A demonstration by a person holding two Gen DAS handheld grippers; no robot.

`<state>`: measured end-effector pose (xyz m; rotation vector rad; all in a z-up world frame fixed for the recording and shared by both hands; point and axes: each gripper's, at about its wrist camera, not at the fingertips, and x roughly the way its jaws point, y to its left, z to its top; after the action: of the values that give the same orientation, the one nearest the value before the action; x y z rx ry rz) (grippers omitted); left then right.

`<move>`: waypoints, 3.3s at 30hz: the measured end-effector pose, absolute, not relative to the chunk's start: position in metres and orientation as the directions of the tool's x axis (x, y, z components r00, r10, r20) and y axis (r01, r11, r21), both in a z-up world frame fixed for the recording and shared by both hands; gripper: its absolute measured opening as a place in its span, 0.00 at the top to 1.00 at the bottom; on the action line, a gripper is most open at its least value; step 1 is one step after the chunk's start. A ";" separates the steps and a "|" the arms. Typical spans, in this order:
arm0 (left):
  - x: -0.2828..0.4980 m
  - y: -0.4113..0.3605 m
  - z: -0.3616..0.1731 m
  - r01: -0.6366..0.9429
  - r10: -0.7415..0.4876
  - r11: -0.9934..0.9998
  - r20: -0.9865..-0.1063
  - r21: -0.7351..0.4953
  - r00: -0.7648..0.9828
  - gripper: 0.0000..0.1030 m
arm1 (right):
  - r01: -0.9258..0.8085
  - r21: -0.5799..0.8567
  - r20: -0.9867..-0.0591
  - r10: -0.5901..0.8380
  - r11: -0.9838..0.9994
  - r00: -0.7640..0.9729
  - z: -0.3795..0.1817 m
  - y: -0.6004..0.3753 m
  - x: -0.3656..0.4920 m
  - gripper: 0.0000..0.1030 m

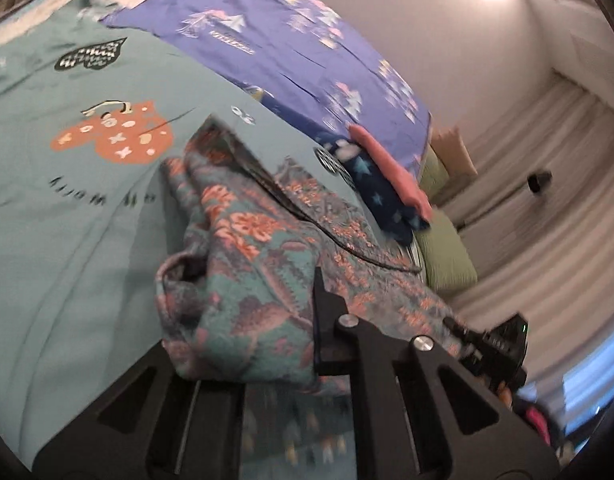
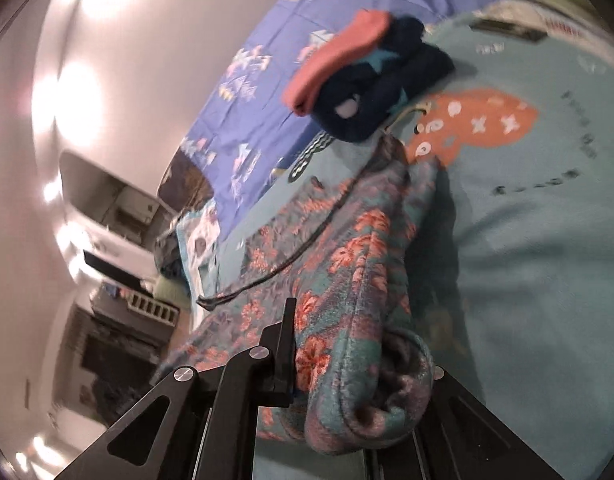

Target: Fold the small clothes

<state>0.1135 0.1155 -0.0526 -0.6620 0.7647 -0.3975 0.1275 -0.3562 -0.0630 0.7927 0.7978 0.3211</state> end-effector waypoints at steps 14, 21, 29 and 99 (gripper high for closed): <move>0.011 0.140 -0.072 -0.083 -0.262 0.906 -0.705 -0.414 0.658 0.57 | 0.137 0.468 -0.767 0.324 0.873 0.554 -0.080 -0.378 0.008 0.67; 0.075 0.134 -0.044 0.025 -0.100 0.992 -0.652 -0.123 0.751 0.46 | 0.002 -0.029 -0.724 -0.022 1.000 0.689 -0.033 -0.362 0.045 0.48; 0.151 0.133 -0.075 0.084 -0.150 0.988 -0.719 -0.126 0.678 0.45 | -0.220 -0.128 -0.739 0.055 0.967 0.671 -0.055 -0.341 0.124 0.45; 0.109 0.075 -0.097 0.164 -0.245 0.969 -0.726 -0.183 0.642 0.69 | -0.009 0.281 -0.784 0.235 0.960 0.575 -0.090 -0.348 0.092 0.89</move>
<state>0.1090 0.0751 -0.0965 -0.1033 0.8423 -0.2336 0.0922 -0.3481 -0.0905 0.2586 0.9506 0.1444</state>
